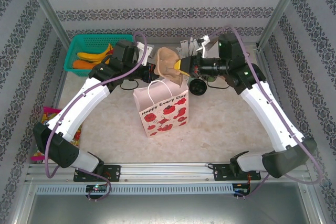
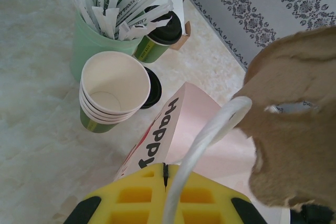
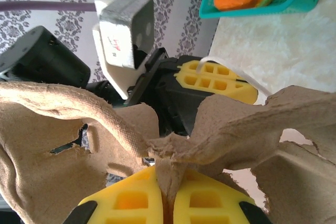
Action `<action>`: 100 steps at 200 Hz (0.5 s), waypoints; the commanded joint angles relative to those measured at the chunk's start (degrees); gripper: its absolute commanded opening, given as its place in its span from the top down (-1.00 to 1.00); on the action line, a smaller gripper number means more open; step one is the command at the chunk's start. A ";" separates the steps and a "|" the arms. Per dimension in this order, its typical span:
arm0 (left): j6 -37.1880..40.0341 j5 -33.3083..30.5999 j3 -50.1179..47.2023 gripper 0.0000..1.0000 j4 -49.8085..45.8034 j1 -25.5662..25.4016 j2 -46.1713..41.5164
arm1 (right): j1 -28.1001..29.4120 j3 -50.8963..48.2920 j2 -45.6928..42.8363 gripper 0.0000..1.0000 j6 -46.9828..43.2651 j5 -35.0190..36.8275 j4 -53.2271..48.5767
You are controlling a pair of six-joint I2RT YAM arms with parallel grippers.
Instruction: Pack the takeout coffee
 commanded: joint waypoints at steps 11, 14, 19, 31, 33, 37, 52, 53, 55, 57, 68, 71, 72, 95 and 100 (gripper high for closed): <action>-1.03 -0.43 1.68 1.00 -2.20 0.16 -0.18 | 0.87 -0.44 1.56 1.00 -0.79 -3.42 -0.95; -1.11 -0.43 1.70 1.00 -2.30 0.28 -0.18 | 0.86 -0.72 1.50 1.00 -1.00 -3.23 -1.38; -1.10 -0.51 1.78 1.00 -2.32 0.47 -0.23 | 0.78 -1.46 1.40 1.00 -1.29 -3.00 -2.01; -0.99 -0.86 2.08 1.00 -2.55 0.76 -0.48 | 0.36 -2.65 1.02 1.00 -2.34 -2.36 -3.96; -0.91 -0.96 2.08 1.00 -2.67 0.74 -0.47 | 0.27 -2.87 1.03 1.00 -2.58 -2.20 -4.40; -0.73 -1.17 2.19 1.00 -2.81 0.85 -0.58 | 0.12 -3.10 0.91 1.00 -2.95 -1.83 -5.25; 0.09 -1.43 2.39 1.00 -3.07 0.88 -1.16 | -0.02 -3.58 0.48 1.00 -4.72 0.31 -8.45; 0.10 -1.41 2.35 1.00 -3.08 0.83 -1.15 | -0.02 -3.69 0.40 1.00 -4.76 0.46 -8.55; 0.17 -1.44 2.30 1.00 -3.07 0.87 -1.26 | -0.02 -3.81 0.35 1.00 -4.75 0.68 -8.78; 0.19 -1.43 2.27 1.00 -3.02 0.87 -1.28 | -0.02 -3.93 0.27 1.00 -4.86 0.87 -8.88; 0.20 -1.18 2.22 1.00 -2.75 0.85 -1.71 | -0.02 -4.97 -0.03 1.00 -4.51 1.21 -9.01; 0.15 -1.07 2.22 1.00 -2.75 0.85 -1.75 | 0.03 -5.20 -0.08 1.00 -4.51 1.16 -9.01; 0.13 -1.06 2.22 1.00 -2.75 0.86 -1.80 | 0.05 -5.29 -0.09 1.00 -4.53 1.19 -9.05; -0.15 -0.44 2.09 1.00 -2.49 0.81 -2.19 | 0.75 -5.89 -0.02 1.00 -5.07 3.15 -10.82; -0.24 -0.28 2.07 1.00 -2.40 0.87 -2.26 | 0.93 -5.81 0.02 1.00 -5.32 3.68 -11.29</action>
